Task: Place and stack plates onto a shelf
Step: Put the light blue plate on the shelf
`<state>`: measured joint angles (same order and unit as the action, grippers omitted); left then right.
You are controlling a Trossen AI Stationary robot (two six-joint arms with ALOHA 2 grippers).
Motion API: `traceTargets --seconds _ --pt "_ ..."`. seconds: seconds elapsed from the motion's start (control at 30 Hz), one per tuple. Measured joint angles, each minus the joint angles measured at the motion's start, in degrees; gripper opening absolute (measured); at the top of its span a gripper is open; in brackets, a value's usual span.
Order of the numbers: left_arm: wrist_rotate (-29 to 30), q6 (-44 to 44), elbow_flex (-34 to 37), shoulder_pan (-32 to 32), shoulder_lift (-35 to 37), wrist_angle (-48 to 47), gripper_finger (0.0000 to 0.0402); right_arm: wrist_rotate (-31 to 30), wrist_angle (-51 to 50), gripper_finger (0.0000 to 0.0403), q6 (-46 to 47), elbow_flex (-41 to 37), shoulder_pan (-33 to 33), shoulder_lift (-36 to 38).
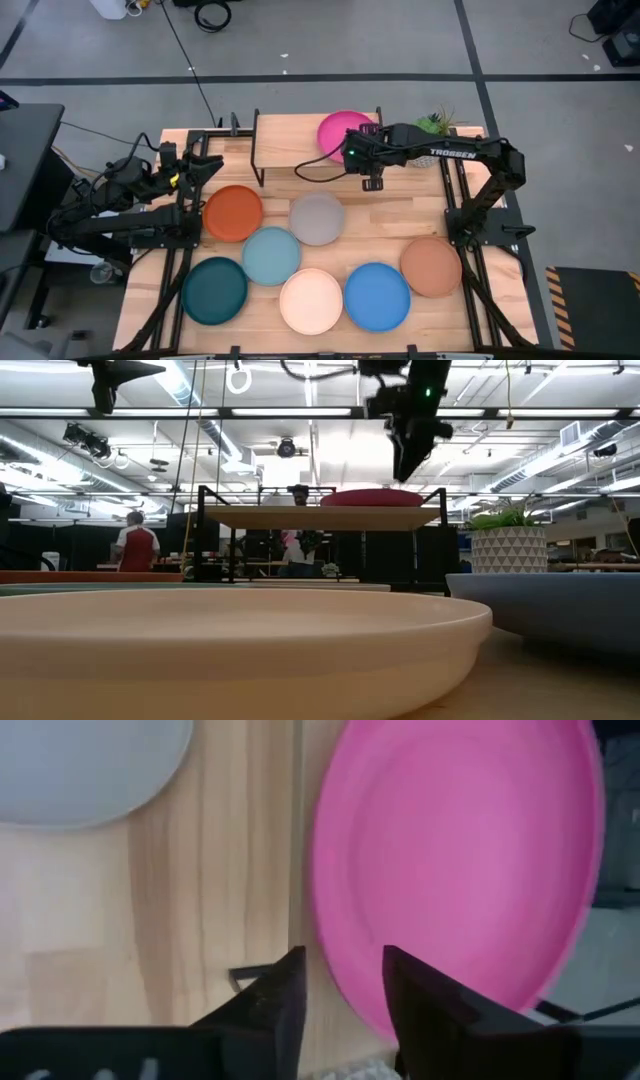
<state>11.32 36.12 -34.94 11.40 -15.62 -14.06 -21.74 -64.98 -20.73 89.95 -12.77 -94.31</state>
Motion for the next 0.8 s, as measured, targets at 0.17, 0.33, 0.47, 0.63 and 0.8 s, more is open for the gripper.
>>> traceTargets --seconds 0.17,0.33,0.47,0.63,0.8 --pt "-7.9 0.0 -3.5 0.0 -5.6 -5.4 0.018 5.5 -8.1 0.016 5.3 8.7 1.1 0.2" --pt "-14.6 -3.7 -11.0 -0.8 -17.3 -13.3 0.018 6.4 -12.6 0.0159 11.4 15.6 1.1 0.3" --pt "-19.1 -7.2 -16.7 -4.4 -27.1 -17.7 0.018 6.4 -14.1 0.0158 15.9 20.5 2.9 1.0" --pt "-22.6 -9.4 -20.2 -10.6 -36.9 -19.9 0.018 4.9 -10.8 0.0158 19.1 21.0 6.6 4.8" --pt "-25.2 -6.5 -20.5 -18.1 -43.0 -21.0 0.018 1.9 -9.3 0.0158 20.6 21.0 10.4 7.6"
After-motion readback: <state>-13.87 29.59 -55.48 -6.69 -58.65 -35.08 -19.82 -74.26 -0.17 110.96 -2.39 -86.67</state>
